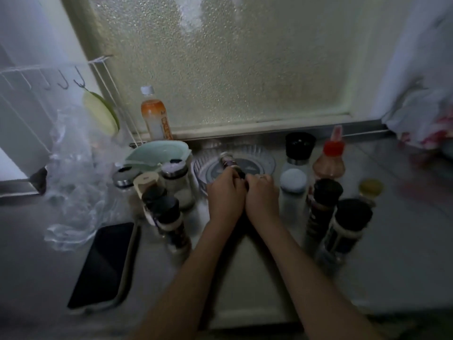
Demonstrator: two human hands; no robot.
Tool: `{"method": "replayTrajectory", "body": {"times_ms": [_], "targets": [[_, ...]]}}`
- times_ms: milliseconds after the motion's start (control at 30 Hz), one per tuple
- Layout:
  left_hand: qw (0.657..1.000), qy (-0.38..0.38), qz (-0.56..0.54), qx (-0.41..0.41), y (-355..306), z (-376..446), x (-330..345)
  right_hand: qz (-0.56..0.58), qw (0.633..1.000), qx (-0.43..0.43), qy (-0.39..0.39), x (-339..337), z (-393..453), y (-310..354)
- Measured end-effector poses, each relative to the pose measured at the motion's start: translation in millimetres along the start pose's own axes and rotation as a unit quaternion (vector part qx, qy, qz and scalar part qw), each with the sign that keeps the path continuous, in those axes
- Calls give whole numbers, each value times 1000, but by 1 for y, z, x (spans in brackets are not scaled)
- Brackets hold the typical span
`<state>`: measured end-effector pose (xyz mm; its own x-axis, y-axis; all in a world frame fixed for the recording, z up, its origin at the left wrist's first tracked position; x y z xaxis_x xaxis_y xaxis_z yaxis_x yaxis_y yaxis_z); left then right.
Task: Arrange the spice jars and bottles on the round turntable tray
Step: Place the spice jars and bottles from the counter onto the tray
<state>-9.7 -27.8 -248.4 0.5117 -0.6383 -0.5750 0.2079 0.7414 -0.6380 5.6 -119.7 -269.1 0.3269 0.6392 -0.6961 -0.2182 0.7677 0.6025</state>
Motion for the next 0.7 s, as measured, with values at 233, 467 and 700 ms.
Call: {"method": "replayTrajectory", "body": {"times_ms": [233,467,700], "targets": [[980,-175,26,87,-20,-103,-103,31,999,15,-19,-37,-79,20],[982,-161,0,-102,26,-121,-152,14,999,-3,-33,-55,-142,46],[993,-53,23,-102,53,-97,-142,-52,998,12,38,-60,-155,68]]}}
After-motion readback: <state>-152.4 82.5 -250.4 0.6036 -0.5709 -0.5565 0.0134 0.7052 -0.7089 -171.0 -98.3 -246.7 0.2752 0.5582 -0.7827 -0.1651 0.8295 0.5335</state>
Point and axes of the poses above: each hand's wrist, its own z-axis towards the middle knuckle, its own x-axis out of the palm, y = z × x, the point moved 6 cm from there along z, towards the middle knuckle, and after that the axes turned 7 degrees about z, right-handed, at the moved point
